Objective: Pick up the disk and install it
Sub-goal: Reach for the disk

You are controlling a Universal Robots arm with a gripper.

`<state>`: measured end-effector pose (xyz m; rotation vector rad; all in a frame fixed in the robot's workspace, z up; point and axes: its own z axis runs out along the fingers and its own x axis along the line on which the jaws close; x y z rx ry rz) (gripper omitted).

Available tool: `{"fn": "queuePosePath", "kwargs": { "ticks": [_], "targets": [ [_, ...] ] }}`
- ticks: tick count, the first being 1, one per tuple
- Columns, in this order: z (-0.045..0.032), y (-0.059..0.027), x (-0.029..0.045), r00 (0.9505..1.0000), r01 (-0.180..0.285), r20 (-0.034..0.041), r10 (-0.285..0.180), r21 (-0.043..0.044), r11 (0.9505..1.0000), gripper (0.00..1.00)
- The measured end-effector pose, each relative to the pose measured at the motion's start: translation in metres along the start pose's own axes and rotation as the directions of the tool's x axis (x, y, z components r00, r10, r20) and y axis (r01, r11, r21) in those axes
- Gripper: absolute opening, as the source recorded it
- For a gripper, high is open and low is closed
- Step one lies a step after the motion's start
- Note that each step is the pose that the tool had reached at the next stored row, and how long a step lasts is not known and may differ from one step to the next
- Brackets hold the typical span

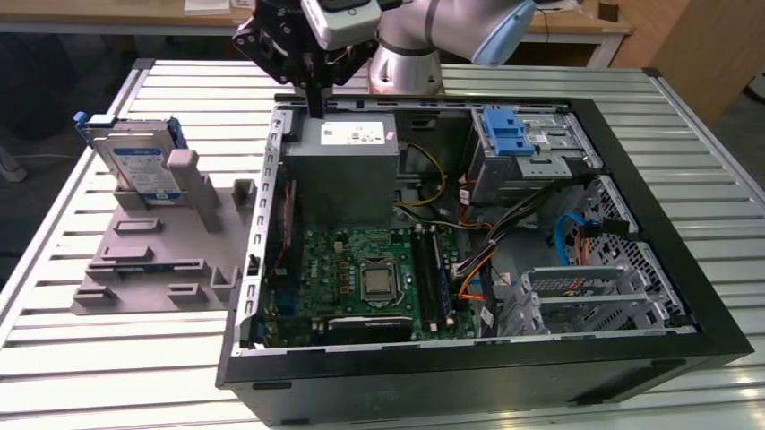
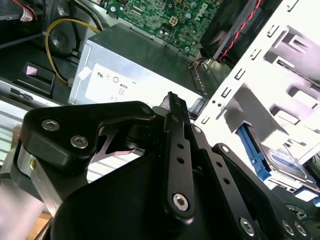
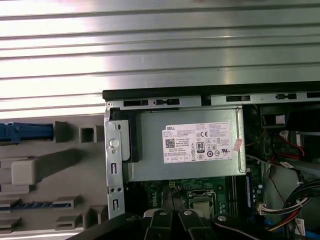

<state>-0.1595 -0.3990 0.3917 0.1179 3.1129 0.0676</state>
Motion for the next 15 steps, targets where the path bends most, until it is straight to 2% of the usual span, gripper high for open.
{"fn": "queuePosePath", "kwargs": {
  "ticks": [15],
  "targets": [
    [-0.0001, -0.0012, 0.0161, 1.0, 0.0, 0.0, 0.0, 0.0, 1.0, 0.11]
  ]
}}
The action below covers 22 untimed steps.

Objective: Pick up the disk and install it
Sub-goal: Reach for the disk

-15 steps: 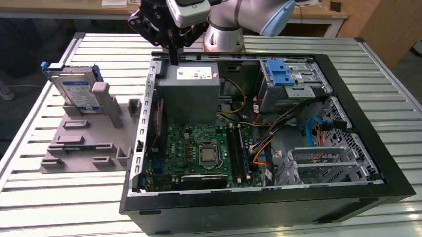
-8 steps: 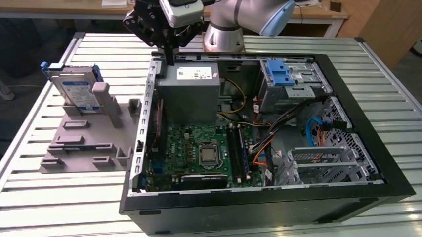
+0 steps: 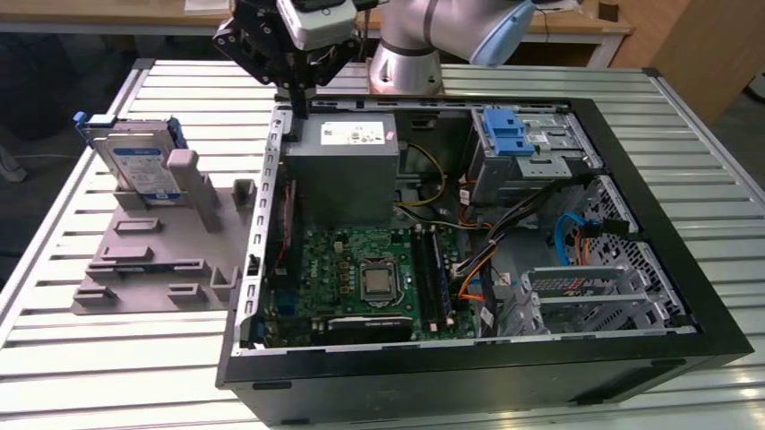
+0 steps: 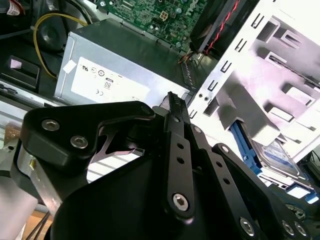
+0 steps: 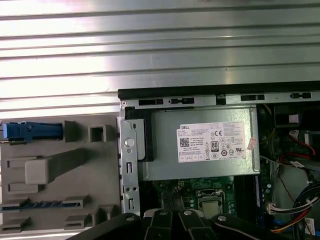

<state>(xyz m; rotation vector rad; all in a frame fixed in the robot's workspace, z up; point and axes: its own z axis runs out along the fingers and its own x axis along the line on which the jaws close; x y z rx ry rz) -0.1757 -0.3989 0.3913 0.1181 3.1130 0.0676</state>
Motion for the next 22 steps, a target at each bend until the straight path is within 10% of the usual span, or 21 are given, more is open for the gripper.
{"fn": "queuePosePath", "kwargs": {
  "ticks": [22],
  "targets": [
    [0.0, -0.0018, 0.0236, 1.0, 0.0, 0.0001, 0.0, -0.0001, 1.0, 0.11]
  ]
}}
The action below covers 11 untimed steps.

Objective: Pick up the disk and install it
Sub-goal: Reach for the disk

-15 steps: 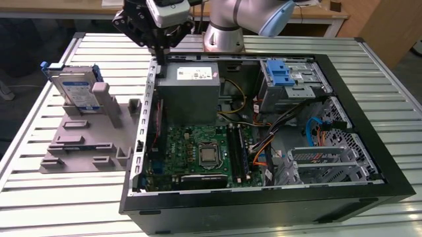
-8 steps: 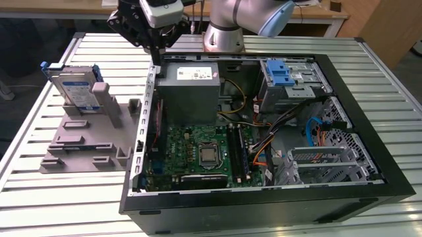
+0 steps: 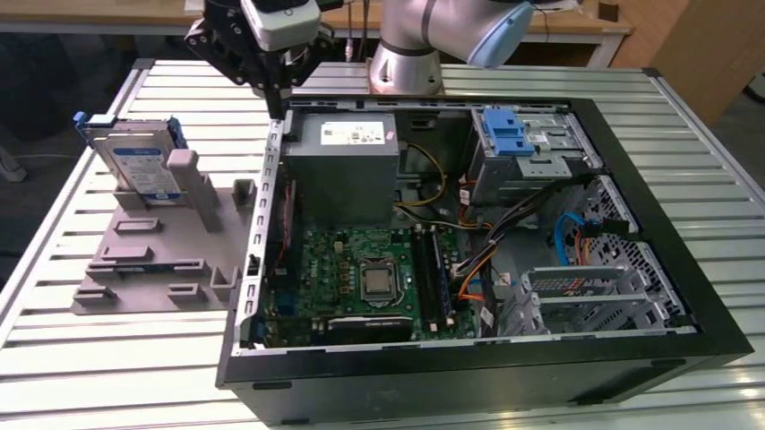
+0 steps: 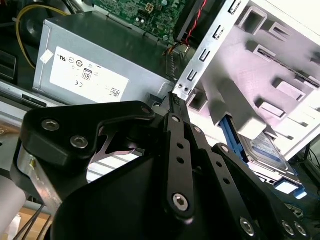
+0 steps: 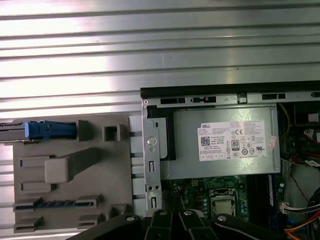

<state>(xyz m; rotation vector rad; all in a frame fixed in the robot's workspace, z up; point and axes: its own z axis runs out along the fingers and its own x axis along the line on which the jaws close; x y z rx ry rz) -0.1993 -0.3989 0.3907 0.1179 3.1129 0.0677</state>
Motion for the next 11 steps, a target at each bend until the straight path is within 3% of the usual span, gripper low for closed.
{"fn": "queuePosePath", "kwargs": {
  "ticks": [11],
  "targets": [
    [-0.0001, -0.0008, 0.0106, 1.0, 0.0, 0.0, 0.0, 0.0001, 1.0, 0.11]
  ]
}}
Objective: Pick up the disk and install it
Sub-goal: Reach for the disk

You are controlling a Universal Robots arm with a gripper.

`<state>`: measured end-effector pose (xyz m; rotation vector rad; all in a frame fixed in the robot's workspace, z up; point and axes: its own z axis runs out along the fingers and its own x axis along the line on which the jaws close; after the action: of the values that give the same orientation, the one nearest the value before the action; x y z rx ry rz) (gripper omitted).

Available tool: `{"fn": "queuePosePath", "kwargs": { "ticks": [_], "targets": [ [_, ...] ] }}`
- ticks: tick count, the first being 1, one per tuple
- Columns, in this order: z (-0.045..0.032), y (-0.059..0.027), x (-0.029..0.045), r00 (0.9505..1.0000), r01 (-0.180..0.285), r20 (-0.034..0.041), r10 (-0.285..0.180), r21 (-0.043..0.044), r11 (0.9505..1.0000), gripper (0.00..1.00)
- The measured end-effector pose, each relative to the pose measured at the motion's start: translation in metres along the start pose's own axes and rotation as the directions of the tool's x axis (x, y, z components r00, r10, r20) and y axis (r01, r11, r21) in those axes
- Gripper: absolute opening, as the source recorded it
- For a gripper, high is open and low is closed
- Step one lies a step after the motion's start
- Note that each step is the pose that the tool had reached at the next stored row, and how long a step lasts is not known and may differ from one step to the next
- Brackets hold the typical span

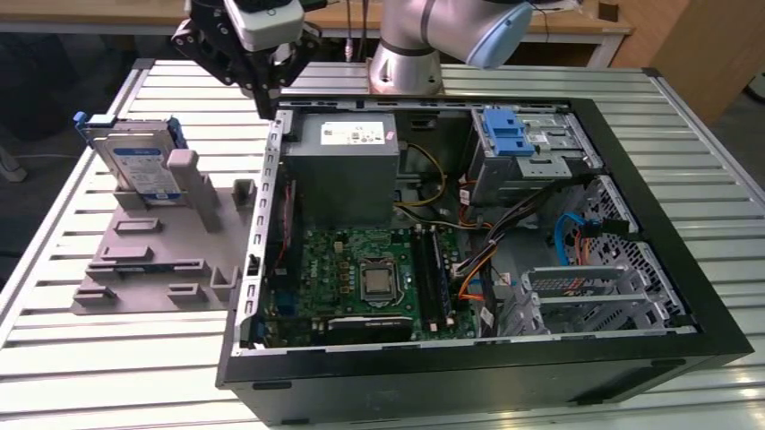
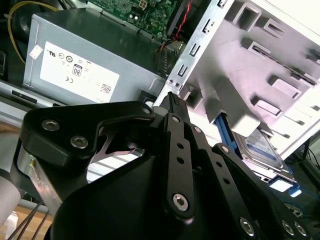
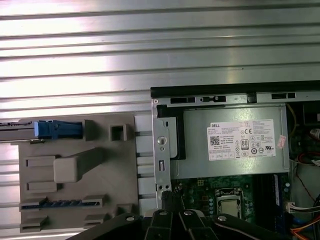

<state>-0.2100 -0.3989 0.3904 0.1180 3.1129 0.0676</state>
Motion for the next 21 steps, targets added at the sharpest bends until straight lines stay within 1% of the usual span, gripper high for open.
{"fn": "queuePosePath", "kwargs": {
  "ticks": [13, 21],
  "targets": [
    [0.0001, -0.001, 0.0126, 1.0, 0.0, 0.0001, 0.0, 0.0, 1.0, 0.11],
    [0.0002, -0.0014, 0.0187, 1.0, 0.0, 0.0, 0.0, 0.0, 1.0, 0.11]
  ]
}}
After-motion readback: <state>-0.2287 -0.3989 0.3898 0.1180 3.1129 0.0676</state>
